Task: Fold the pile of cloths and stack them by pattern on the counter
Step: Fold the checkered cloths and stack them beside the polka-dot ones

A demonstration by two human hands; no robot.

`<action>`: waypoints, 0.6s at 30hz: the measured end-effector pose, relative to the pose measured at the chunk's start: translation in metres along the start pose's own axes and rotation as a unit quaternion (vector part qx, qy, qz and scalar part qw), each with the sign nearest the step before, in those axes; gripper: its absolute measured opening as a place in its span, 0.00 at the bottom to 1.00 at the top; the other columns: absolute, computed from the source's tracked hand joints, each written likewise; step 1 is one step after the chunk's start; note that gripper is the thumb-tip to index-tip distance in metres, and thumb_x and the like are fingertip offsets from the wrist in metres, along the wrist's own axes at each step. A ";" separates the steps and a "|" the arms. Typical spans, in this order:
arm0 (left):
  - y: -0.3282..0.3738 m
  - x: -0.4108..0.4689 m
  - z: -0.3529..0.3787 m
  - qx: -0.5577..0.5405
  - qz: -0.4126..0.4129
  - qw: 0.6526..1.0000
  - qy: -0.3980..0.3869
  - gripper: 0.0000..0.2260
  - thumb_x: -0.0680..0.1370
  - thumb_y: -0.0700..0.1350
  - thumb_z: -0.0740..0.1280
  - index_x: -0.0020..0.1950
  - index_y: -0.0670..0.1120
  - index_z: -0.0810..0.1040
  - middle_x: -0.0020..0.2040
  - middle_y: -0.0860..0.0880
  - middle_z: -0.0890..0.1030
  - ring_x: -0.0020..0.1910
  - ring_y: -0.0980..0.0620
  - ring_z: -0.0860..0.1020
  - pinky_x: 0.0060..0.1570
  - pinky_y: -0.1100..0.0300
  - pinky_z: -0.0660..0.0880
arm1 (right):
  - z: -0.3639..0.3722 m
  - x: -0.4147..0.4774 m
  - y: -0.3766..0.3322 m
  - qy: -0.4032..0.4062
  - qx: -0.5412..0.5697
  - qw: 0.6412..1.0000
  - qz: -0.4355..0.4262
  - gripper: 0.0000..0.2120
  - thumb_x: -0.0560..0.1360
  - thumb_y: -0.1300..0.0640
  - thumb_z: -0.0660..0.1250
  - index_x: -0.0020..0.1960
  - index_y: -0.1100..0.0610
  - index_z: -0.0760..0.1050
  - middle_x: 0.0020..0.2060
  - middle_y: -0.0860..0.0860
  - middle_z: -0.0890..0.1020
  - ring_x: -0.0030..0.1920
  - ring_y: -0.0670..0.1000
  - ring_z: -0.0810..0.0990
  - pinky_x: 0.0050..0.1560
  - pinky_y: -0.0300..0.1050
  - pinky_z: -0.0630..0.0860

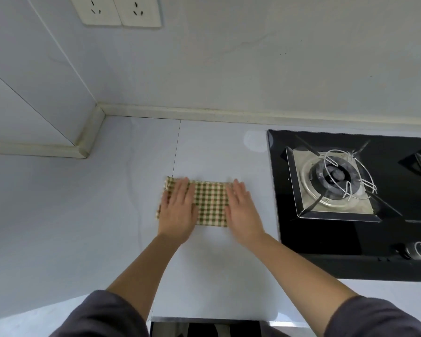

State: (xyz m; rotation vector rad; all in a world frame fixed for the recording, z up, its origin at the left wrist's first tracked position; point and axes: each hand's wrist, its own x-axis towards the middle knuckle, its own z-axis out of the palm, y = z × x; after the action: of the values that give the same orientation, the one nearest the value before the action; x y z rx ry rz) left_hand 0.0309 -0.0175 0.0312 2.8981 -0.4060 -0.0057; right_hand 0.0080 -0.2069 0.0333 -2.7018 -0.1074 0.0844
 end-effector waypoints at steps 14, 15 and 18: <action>-0.018 -0.018 -0.019 0.077 -0.046 0.996 0.026 0.14 0.74 0.51 0.69 0.55 0.46 0.79 0.50 0.46 0.78 0.46 0.46 0.77 0.46 0.51 0.70 | -0.030 0.018 0.007 -0.089 -0.166 0.981 0.049 0.30 0.79 0.59 0.58 0.78 0.54 0.51 0.78 0.57 0.46 0.78 0.59 0.39 0.72 0.64 0.34; -0.023 -0.020 -0.018 0.058 -0.047 0.997 0.028 0.15 0.72 0.50 0.71 0.56 0.46 0.78 0.51 0.46 0.78 0.48 0.46 0.77 0.47 0.50 0.71 | -0.028 0.012 0.005 -0.068 -0.145 0.987 0.033 0.29 0.78 0.60 0.59 0.77 0.54 0.56 0.78 0.56 0.49 0.78 0.59 0.42 0.72 0.63 0.34; -0.020 -0.022 -0.025 -0.001 -0.144 0.985 -0.091 0.15 0.77 0.52 0.66 0.61 0.49 0.72 0.54 0.50 0.78 0.53 0.49 0.76 0.54 0.54 0.66 | -0.014 -0.014 -0.002 -0.011 -0.084 0.996 -0.028 0.27 0.74 0.65 0.63 0.72 0.55 0.66 0.76 0.56 0.60 0.78 0.58 0.51 0.73 0.60 0.36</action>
State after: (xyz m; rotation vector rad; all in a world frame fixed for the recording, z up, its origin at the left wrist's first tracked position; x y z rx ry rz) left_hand 0.0165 0.0126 0.0509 2.9357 -0.0110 -0.3190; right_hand -0.0050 -0.2125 0.0472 -2.8644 -0.2066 0.0930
